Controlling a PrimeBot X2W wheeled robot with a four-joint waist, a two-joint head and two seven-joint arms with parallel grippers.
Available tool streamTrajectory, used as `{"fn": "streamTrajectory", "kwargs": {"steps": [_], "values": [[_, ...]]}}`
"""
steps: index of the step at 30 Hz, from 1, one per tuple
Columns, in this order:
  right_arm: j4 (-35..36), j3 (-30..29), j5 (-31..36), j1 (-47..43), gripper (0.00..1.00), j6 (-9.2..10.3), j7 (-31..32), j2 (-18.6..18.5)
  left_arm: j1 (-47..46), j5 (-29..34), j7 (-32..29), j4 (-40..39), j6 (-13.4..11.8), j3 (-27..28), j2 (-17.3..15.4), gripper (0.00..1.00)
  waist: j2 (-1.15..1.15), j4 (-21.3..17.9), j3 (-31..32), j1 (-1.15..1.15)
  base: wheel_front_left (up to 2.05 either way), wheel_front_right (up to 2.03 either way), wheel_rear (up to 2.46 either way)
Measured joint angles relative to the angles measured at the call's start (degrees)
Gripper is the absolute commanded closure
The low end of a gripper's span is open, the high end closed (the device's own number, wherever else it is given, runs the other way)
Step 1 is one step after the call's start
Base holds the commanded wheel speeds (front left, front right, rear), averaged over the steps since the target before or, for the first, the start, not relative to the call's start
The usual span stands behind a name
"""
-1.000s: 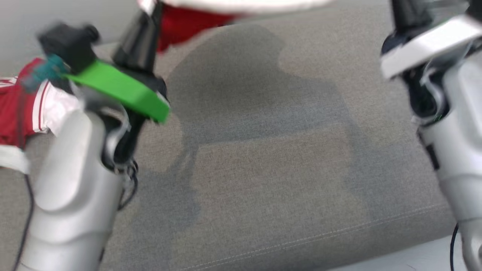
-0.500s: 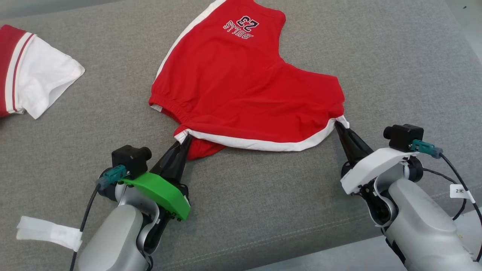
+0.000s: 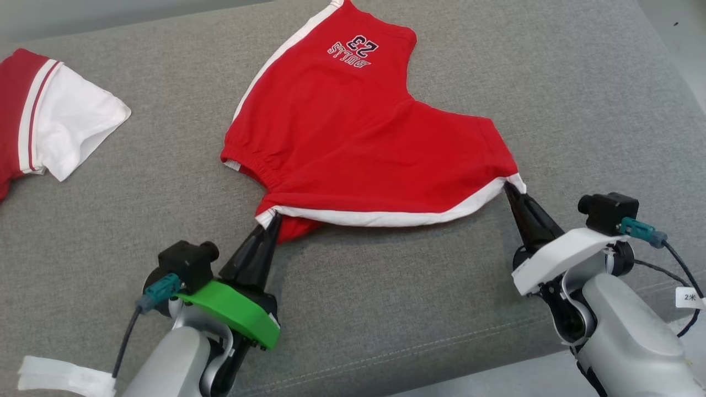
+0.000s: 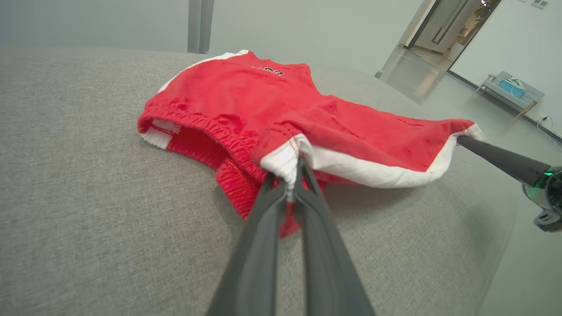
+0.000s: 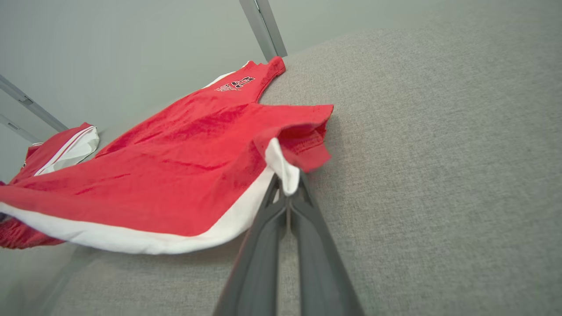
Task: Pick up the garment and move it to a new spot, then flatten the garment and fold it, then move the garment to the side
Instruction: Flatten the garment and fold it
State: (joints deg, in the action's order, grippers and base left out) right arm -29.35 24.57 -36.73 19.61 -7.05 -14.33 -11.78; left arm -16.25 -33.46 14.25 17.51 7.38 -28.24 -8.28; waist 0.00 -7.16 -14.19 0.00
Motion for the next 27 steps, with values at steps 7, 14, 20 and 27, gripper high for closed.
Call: {"fn": "streamTrajectory", "kwargs": {"steps": [7, 14, 20, 27], "values": [[1.6, 0.5, 0.9, -4.2, 1.00, -0.01, 0.0, 0.0, 5.0, 0.4, 0.0, -1.9, 0.0, -4.4, 0.0, 1.00, 0.00, -0.4, 0.6, 0.00, 0.00, 0.00, 0.00], [1.4, -2.4, 1.0, -7.3, 1.00, -0.01, 0.0, -0.9, 8.1, 0.3, 0.0, -1.1, 0.0, -6.6, -1.1, 1.00, 0.00, -1.3, 1.6, 0.00, 0.00, 0.00, 0.00], [1.4, -2.6, 1.0, -8.6, 1.00, -0.01, 0.0, -1.2, 8.4, 0.3, 0.0, 0.6, 0.0, -6.0, -2.9, 1.00, 0.00, -1.4, 1.8, 0.00, 0.00, 0.00, 0.00], [0.4, -1.9, 1.0, -10.0, 0.96, -0.01, 0.0, -0.9, 9.7, -0.2, 0.0, 2.8, 0.0, -6.7, -2.9, 1.00, 0.00, -1.6, 2.8, 0.00, 0.00, 0.00, 0.00]]}}
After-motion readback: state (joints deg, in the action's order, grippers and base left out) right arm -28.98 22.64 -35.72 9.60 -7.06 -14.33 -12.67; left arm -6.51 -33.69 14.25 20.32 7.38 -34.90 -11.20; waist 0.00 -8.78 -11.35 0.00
